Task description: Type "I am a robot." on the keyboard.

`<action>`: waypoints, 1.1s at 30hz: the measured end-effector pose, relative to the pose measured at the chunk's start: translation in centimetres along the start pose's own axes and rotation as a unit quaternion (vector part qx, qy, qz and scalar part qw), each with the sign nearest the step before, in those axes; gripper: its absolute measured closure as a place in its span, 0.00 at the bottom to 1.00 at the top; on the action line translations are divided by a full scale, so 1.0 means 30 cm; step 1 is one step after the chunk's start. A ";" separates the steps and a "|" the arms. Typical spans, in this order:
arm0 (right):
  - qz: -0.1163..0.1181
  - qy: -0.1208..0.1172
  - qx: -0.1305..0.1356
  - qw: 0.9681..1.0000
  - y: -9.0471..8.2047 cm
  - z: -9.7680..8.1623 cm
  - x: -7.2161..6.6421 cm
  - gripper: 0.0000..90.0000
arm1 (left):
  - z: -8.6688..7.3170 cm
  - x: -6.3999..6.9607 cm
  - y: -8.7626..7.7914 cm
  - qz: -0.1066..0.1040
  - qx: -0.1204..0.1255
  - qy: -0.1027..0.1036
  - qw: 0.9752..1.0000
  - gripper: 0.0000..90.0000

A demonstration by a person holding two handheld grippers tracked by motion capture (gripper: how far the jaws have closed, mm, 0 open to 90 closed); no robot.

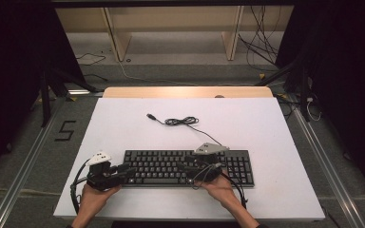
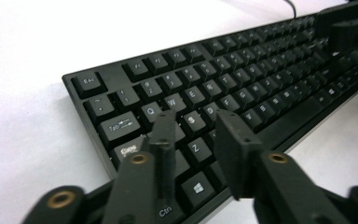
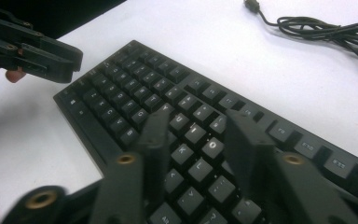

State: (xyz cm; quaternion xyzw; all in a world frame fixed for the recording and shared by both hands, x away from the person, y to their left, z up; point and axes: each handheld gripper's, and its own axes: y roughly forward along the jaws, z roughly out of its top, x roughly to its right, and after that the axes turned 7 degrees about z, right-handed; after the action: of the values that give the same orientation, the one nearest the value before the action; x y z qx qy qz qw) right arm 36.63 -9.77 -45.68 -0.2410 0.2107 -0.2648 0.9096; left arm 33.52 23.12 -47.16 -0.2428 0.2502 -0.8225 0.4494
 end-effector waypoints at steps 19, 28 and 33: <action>-0.015 0.009 -0.035 0.999 0.116 0.019 0.004 1.00 | -0.005 -0.011 0.008 0.008 -0.027 0.011 1.000 0.99; -0.014 0.009 -0.039 0.999 0.131 0.019 0.002 1.00 | -0.007 -0.013 0.013 0.009 -0.035 0.011 0.999 0.99; -0.015 0.008 -0.044 0.999 0.140 0.017 0.001 1.00 | -0.009 -0.015 0.017 0.010 -0.039 0.010 0.999 0.99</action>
State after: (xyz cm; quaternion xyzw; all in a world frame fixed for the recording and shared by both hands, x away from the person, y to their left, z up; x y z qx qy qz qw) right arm 38.50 -6.48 -47.59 -0.2816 0.2257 -0.2704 0.8925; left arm 33.88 23.32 -47.75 -0.2496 0.2894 -0.8097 0.4454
